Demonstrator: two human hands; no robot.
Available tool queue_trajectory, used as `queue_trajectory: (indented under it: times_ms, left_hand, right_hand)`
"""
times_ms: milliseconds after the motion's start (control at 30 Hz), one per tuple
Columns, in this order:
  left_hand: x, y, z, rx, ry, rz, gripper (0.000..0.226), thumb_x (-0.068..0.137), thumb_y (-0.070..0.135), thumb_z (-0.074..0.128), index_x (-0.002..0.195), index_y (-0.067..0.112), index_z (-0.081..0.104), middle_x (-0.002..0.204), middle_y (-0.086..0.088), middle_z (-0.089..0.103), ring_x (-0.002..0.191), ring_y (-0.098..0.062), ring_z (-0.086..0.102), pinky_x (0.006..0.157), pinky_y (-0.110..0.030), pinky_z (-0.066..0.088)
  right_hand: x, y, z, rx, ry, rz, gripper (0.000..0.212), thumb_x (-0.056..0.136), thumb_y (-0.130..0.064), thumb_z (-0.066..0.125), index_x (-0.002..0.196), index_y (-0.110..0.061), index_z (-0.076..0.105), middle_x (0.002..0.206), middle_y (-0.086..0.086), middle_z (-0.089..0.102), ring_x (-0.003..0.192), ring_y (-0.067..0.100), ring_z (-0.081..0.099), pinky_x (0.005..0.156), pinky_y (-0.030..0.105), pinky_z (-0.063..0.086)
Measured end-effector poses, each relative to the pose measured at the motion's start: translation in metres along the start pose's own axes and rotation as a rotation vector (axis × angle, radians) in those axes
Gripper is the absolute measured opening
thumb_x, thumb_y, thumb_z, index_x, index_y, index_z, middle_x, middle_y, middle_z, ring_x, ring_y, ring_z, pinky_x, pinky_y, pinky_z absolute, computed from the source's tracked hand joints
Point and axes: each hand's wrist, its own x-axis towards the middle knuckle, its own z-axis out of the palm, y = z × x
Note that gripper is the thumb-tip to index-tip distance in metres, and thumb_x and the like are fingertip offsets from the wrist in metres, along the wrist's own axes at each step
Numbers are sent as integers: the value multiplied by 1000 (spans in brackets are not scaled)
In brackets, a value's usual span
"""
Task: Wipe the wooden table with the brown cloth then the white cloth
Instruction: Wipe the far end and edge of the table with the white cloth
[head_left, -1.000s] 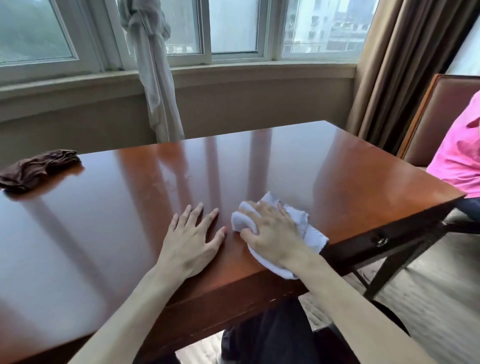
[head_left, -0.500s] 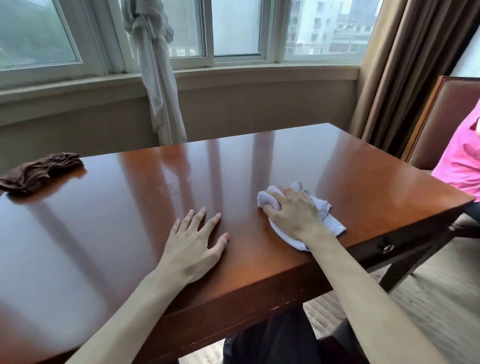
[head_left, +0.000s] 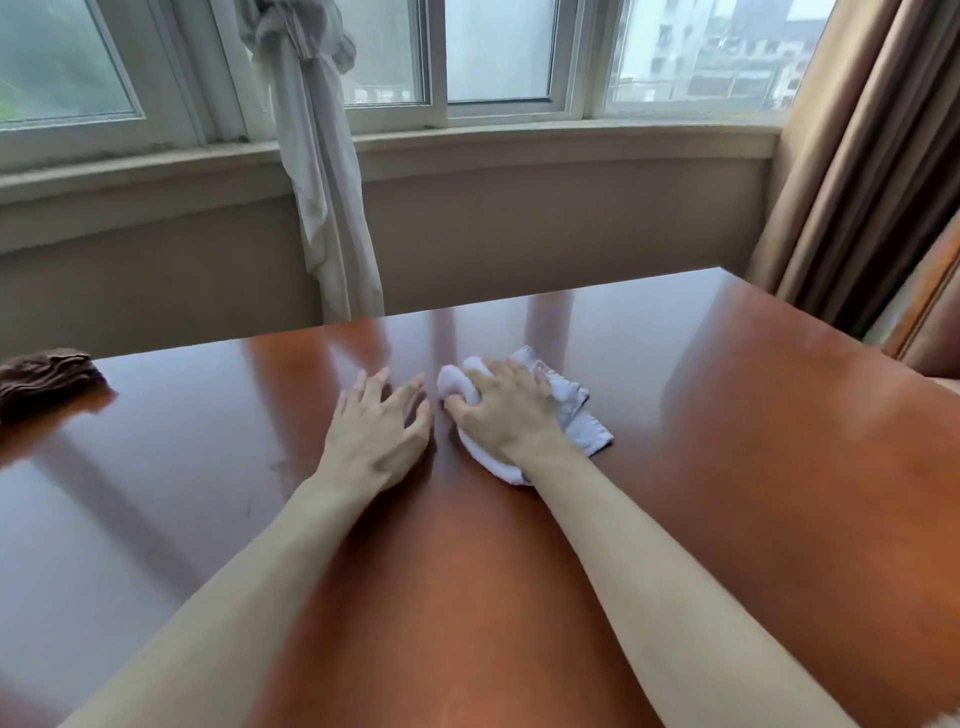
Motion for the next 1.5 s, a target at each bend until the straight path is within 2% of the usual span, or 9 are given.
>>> queue_trajectory:
  times_ms: [200, 333, 633, 867, 1000, 1133, 1267, 1433, 1500]
  left_hand:
    - [15, -8, 20, 70, 41, -42, 68, 88, 66, 17, 154, 48, 22, 167, 3, 15, 154, -19, 7, 124, -38, 6]
    - [16, -8, 17, 63, 33, -52, 70, 87, 67, 15, 154, 49, 21, 167, 5, 13, 154, -17, 4, 124, -37, 4]
    - [13, -4, 11, 67, -7, -55, 58, 98, 60, 31, 154, 44, 28, 166, -3, 19, 153, -24, 12, 125, -42, 8]
    - [9, -3, 8, 72, -49, -50, 58, 99, 57, 29, 154, 39, 30, 166, -7, 18, 153, -29, 12, 124, -44, 8]
    - [9, -5, 11, 76, -32, -32, 58, 100, 57, 28, 156, 39, 27, 166, -7, 17, 153, -29, 11, 124, -44, 7]
    - [12, -8, 16, 96, -7, -29, 58, 100, 58, 27, 156, 42, 25, 167, -4, 16, 154, -26, 8, 125, -42, 6]
    - [16, -9, 18, 110, -2, -34, 67, 91, 64, 17, 155, 45, 22, 167, -1, 15, 154, -23, 7, 124, -40, 6]
    - [14, -9, 14, 91, -18, -49, 70, 88, 65, 15, 155, 46, 21, 167, 0, 15, 154, -22, 6, 124, -40, 6]
    - [14, -7, 13, 90, -22, -42, 68, 90, 64, 17, 155, 44, 23, 167, -2, 15, 154, -23, 7, 124, -41, 6]
  right_hand:
    - [170, 49, 8, -69, -37, 154, 55, 93, -61, 35, 139, -37, 52, 149, 6, 45, 143, 37, 31, 121, 62, 7]
    - [206, 50, 6, -134, -90, 157, 57, 96, -56, 26, 135, -27, 57, 143, 5, 53, 137, 35, 38, 117, 64, 13]
    - [-4, 22, -3, -26, -98, -41, 62, 96, -53, 21, 153, -32, 31, 163, -8, 27, 152, 24, 16, 124, 53, 5]
    - [-159, 0, -32, -19, -163, -168, 77, 84, -55, 6, 156, -37, 26, 163, -15, 23, 154, 13, 11, 127, 43, 4]
    - [-69, 19, -22, -33, -96, -26, 82, 79, -61, 8, 153, -35, 34, 160, -11, 34, 150, 18, 23, 124, 47, 13]
    - [69, 54, -10, -67, -46, 112, 62, 98, -50, 26, 152, -25, 40, 158, 2, 41, 147, 28, 30, 121, 53, 18]
    - [174, 75, -9, -96, -58, 199, 47, 100, -41, 27, 126, -17, 57, 138, 11, 55, 132, 34, 43, 113, 54, 28]
    - [176, 78, -4, -95, -40, 154, 49, 97, -44, 23, 120, -19, 58, 135, 7, 57, 132, 32, 45, 114, 57, 27]
    - [135, 73, -8, -64, -51, 116, 53, 97, -44, 23, 133, -22, 55, 143, 4, 52, 138, 30, 39, 118, 56, 23]
